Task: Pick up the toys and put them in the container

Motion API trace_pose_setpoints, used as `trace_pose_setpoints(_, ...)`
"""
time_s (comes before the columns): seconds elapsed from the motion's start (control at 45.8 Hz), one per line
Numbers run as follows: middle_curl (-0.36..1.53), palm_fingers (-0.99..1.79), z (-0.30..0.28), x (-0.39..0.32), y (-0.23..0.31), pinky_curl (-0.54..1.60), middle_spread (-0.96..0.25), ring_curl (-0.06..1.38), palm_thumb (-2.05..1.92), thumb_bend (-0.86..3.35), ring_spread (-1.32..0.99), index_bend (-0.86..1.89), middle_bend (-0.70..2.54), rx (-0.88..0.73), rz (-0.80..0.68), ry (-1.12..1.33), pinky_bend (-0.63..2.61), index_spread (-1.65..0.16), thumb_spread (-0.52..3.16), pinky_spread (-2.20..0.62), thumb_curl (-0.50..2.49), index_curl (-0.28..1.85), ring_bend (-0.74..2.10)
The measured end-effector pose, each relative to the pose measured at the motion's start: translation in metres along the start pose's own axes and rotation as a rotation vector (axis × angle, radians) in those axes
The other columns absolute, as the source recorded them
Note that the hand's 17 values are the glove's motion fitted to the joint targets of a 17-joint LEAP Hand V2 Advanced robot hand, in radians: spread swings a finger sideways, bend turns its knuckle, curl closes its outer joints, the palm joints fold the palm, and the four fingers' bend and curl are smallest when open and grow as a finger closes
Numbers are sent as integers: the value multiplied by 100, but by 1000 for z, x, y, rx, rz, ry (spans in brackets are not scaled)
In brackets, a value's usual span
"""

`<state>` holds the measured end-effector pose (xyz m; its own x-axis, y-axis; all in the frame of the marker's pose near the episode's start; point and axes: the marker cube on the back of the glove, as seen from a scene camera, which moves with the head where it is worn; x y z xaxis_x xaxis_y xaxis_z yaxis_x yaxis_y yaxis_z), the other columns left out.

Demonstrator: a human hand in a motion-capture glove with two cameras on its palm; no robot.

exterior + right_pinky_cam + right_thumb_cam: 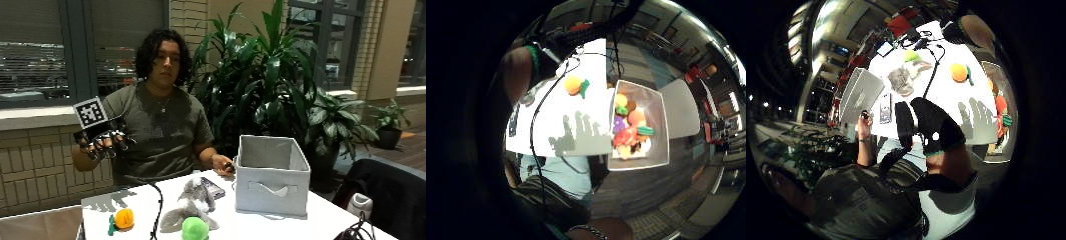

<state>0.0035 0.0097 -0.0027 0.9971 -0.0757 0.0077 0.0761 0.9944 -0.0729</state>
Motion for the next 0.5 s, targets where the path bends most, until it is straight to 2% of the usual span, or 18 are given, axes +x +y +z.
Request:
trace_pose_setpoints(0.109, 7, 58, -4, 4, 14, 16, -8, 10, 6, 6, -13, 19, 21, -158, -36, -5, 51, -21, 77, -4, 3, 9, 42)
trace_pose_setpoints(0.24, 10, 55, 8, 4, -12, 21, -11, 13, 5, 6, -19, 18, 22, 32, -42, -21, 54, -28, 107, -6, 6, 13, 45)
trace_pose_setpoints(0.306, 12, 54, 8, 3, -12, 22, -12, 14, 4, 5, -20, 18, 21, -8, -25, -22, 55, -30, 117, -6, 8, 14, 46)
trace_pose_setpoints(0.393, 14, 53, 4, 2, 0, 23, -12, 15, 4, 5, -22, 18, 22, -146, -12, -11, 56, -32, 126, -7, 10, 16, 47)
trace_pose_setpoints(0.502, 16, 52, 10, 3, -9, 25, -13, 15, 3, 4, -23, 18, 21, -110, -9, -9, 58, -33, 134, -8, 12, 18, 48)
